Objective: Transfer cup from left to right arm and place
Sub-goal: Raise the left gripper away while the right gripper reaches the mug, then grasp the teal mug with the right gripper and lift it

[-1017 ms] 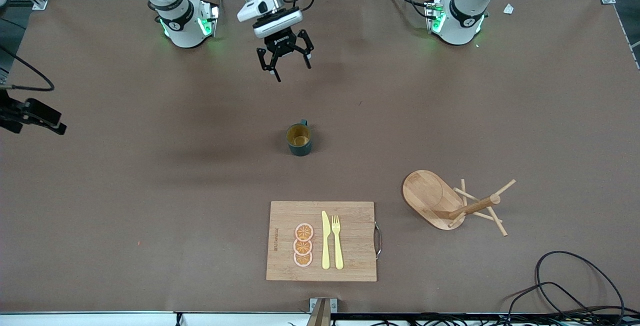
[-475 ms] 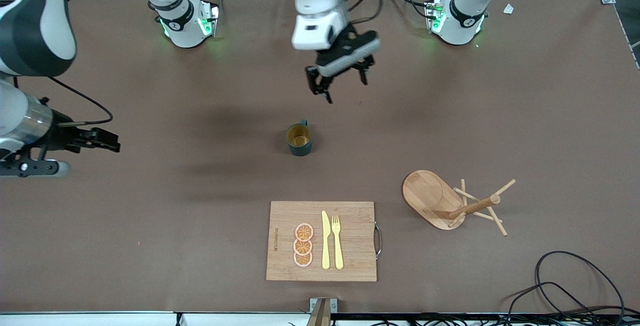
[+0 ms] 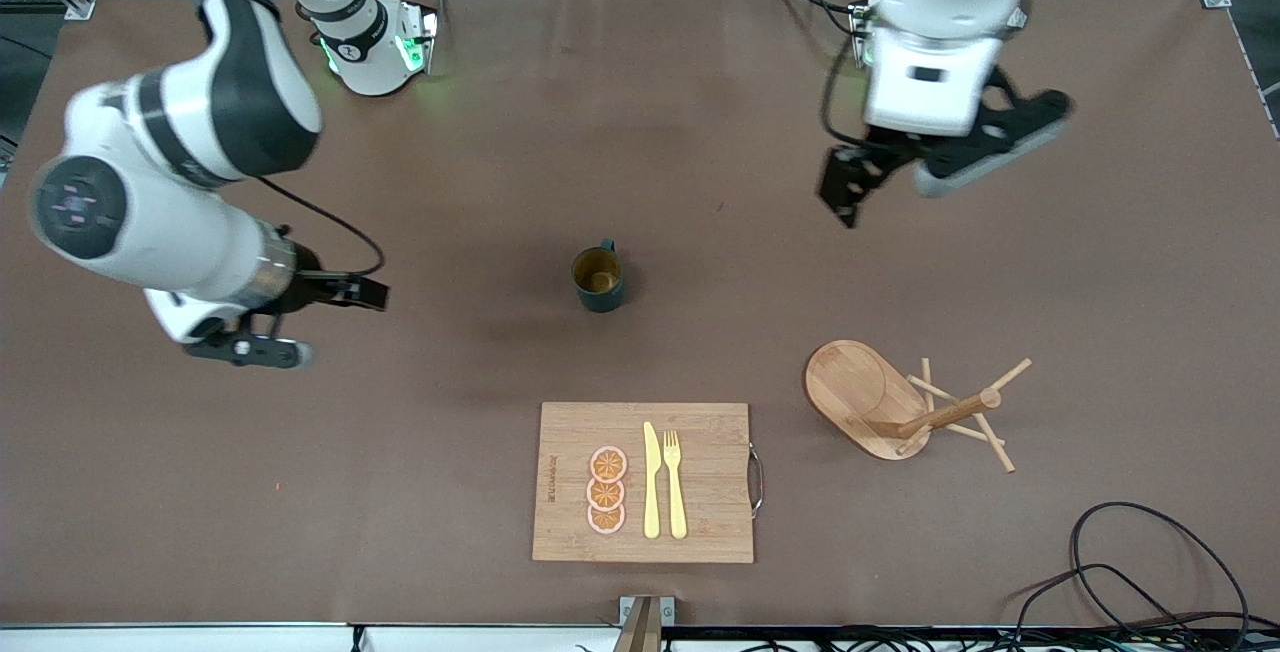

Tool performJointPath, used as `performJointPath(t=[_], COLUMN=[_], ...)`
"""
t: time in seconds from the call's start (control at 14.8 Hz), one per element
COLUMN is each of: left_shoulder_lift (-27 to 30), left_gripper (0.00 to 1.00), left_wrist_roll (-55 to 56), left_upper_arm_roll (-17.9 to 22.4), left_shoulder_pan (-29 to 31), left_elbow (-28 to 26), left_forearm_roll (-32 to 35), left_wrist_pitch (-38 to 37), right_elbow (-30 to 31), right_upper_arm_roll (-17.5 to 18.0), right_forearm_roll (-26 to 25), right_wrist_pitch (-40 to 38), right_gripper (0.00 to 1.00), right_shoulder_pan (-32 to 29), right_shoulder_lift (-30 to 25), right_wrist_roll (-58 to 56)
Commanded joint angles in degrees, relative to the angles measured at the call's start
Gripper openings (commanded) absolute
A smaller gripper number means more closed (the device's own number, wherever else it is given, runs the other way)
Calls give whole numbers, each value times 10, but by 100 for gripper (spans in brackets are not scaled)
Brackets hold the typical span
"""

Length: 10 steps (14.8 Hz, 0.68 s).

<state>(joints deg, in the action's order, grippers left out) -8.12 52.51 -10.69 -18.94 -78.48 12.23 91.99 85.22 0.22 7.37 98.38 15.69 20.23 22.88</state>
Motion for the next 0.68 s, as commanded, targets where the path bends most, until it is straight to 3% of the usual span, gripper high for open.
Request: performJointPath(t=[0.0,0.27,0.41,0.61], left_shoulder_lift=[23,36,44,80], left_gripper=[100,100,100,100], left_wrist_roll=[-126,-291,-381,-475], left_upper_arm_roll=[-6,-6,0,53], left_shoulder_pan=[67,158,173,181], left_elbow=[-11,-11,-11,-39], left_forearm_roll=[-26,-47,-62,-117], left_wrist_pitch=[-16,-71,-73,-82], right_elbow=[-5,-3,-1,35], right_upper_arm_roll=[-5,-5,-5,-5], right_forearm_roll=[29,34,55,71], right_wrist_pitch=[34,117,146,215], right_gripper=[100,100,100,100], right_shoulder_pan=[45,131,160,195], right_shoulder_lift=[38,95,119,129], right_wrist_roll=[86,243,307,378])
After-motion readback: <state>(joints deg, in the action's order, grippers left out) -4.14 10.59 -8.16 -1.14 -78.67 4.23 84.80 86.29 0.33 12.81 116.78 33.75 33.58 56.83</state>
